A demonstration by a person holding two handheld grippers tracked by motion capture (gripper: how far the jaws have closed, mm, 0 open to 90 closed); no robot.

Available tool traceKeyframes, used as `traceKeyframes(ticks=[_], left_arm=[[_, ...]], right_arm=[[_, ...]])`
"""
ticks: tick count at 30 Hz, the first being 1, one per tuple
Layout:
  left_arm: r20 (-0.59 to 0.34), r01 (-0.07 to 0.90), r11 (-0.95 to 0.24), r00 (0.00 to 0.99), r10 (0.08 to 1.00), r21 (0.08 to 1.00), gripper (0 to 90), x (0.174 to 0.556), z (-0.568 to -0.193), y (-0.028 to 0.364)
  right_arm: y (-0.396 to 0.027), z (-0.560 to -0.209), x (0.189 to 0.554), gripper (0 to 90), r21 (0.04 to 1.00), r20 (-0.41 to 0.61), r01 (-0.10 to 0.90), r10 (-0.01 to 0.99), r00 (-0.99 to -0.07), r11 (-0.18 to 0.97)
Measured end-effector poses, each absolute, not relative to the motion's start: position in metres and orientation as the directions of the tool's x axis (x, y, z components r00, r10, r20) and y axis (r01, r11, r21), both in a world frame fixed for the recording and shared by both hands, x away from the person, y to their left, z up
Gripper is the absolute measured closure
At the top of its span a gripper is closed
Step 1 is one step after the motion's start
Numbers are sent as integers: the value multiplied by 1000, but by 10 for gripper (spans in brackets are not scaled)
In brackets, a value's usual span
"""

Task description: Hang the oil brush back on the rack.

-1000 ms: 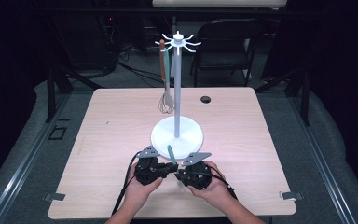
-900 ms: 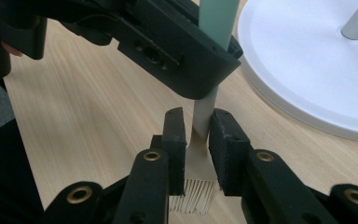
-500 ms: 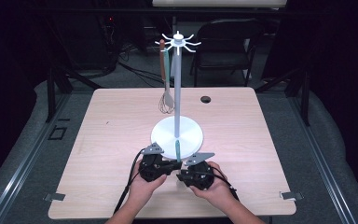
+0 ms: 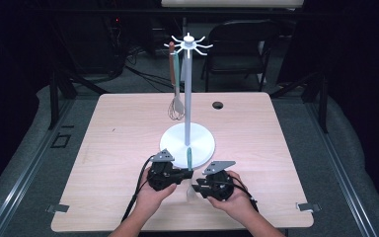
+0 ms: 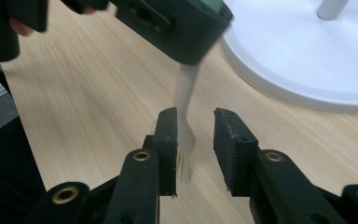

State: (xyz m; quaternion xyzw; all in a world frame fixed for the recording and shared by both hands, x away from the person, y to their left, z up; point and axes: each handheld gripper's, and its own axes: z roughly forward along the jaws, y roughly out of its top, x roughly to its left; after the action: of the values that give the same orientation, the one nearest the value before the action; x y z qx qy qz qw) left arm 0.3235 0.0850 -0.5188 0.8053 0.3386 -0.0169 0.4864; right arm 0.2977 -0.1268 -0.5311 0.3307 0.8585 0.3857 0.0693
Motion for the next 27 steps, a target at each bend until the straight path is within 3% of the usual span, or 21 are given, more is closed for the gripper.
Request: traceKeyframes(ticks=[9, 27], left_arm=[[-371, 566, -295, 773, 515, 770, 849, 325, -510, 87], [-296, 508, -340, 804, 515, 791, 849, 342, -461, 99]], right_arm=[[-141, -537, 301, 688, 674, 153, 554, 642, -752, 488], [-166, -542, 302, 637, 634, 148, 597, 680, -718, 492]])
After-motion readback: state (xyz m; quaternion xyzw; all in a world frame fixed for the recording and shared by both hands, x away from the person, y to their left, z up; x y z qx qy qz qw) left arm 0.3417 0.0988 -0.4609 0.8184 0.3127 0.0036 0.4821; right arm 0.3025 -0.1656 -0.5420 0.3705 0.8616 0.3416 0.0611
